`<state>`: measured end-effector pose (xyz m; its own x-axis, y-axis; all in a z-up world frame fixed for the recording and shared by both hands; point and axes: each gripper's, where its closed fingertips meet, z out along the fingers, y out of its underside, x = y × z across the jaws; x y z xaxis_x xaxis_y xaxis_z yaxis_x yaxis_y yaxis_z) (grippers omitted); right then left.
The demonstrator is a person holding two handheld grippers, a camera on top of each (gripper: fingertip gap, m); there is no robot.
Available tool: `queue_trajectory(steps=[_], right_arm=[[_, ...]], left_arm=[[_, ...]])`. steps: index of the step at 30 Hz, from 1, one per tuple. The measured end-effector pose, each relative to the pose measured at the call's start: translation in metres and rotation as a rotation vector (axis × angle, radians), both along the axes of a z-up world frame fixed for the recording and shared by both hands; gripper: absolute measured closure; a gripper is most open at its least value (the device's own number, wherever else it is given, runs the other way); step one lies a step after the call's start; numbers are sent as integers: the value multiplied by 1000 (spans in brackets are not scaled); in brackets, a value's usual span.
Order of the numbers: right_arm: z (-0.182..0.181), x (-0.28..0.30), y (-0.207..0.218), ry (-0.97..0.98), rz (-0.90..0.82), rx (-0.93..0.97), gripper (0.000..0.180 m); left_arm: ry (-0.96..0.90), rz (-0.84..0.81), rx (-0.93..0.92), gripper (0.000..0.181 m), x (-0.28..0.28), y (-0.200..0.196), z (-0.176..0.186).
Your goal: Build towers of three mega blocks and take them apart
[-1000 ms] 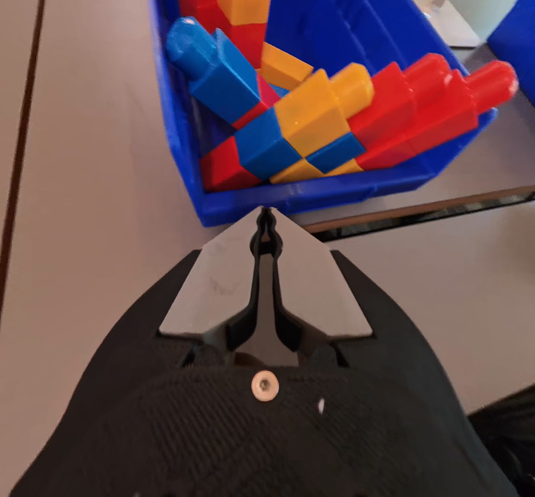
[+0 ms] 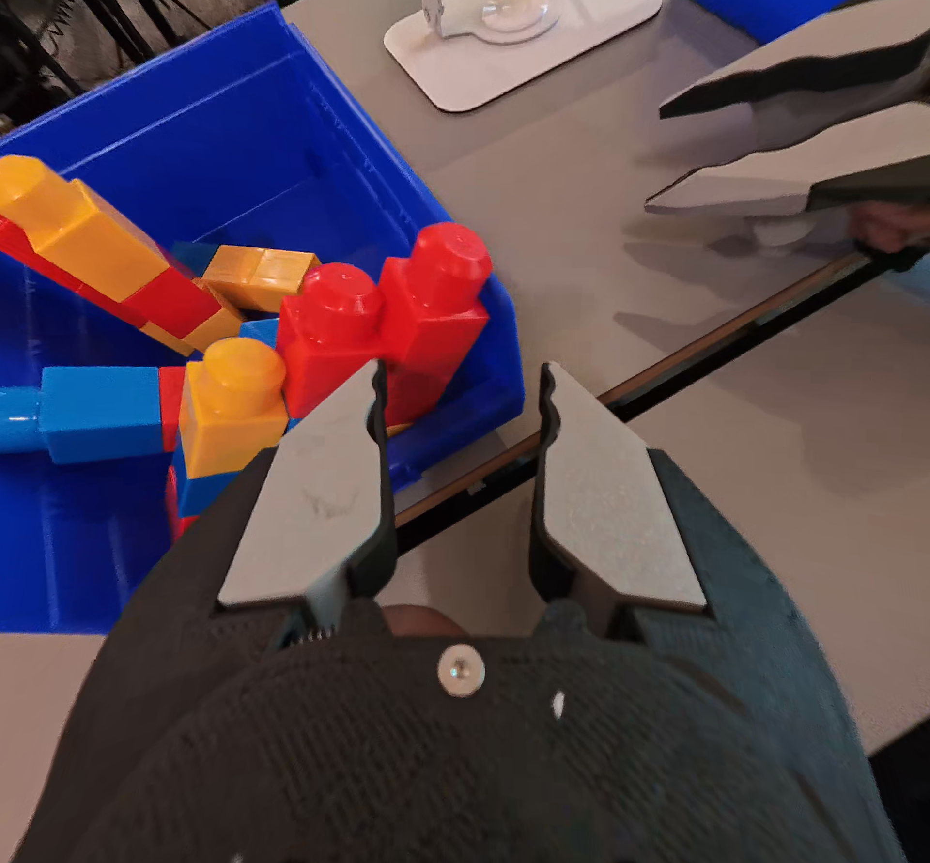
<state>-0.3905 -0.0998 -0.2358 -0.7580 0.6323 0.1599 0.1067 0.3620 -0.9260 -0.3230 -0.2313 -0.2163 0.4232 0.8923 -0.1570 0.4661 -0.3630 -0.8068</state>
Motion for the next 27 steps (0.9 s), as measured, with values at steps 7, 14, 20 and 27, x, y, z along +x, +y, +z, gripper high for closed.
queue_trajectory(steps=[7,14,20,27], right_arm=[[0,1,2,-19,-2,-24,128],[-2,2,2,-39,7,-30,129],[-3,5,-1,-33,26,-14,130],[-3,5,-3,-46,37,-23,130]], left_arm=[[83,10,-192,112,-18,-3,-4],[59,-110,-196,111,-22,4,3],[-40,-311,-159,116,-21,-2,10],[-169,-519,-90,121,-25,-1,21]])
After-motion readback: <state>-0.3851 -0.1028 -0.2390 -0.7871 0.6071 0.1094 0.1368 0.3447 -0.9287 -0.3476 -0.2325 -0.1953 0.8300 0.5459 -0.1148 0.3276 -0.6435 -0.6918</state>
